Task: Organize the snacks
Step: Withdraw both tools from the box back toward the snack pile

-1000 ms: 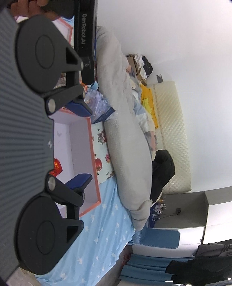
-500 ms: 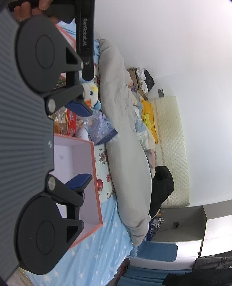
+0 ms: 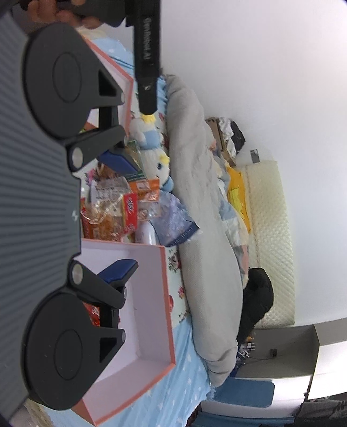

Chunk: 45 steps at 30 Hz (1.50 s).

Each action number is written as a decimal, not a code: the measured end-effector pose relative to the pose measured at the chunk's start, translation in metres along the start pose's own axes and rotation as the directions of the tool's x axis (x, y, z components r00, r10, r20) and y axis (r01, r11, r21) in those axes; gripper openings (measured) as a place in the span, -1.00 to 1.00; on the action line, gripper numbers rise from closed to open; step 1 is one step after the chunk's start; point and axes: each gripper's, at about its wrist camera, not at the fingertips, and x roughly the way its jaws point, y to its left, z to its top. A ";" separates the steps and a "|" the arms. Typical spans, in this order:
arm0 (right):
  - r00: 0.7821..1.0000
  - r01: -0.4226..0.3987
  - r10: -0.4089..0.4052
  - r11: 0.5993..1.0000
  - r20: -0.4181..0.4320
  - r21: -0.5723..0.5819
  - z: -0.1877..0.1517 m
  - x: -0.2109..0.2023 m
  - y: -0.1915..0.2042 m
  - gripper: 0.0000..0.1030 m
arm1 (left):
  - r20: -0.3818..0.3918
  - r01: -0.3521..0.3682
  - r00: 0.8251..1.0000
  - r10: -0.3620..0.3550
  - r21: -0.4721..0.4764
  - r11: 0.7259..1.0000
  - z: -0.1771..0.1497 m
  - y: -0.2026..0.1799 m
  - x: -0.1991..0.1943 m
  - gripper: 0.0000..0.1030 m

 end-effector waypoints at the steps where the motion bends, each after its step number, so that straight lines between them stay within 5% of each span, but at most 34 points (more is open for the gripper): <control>1: 1.000 -0.001 0.001 1.000 -0.004 0.002 -0.002 0.000 0.002 0.41 | -0.003 -0.008 1.000 0.008 0.002 1.000 -0.002 0.002 -0.002 0.83; 17: 0.998 0.018 -0.018 1.000 -0.056 0.001 -0.028 0.000 0.027 0.41 | -0.030 -0.045 0.999 0.044 -0.021 0.999 -0.022 0.034 -0.011 0.83; 31: 0.990 0.076 -0.075 0.997 -0.120 0.009 -0.061 0.017 0.029 0.41 | -0.085 -0.059 0.995 0.056 -0.035 0.998 -0.046 0.055 0.024 0.83; 45: 0.989 0.019 -0.029 0.997 -0.145 -0.068 -0.067 0.052 0.050 0.41 | -0.131 -0.085 0.988 0.077 -0.055 0.995 -0.053 0.082 0.067 0.83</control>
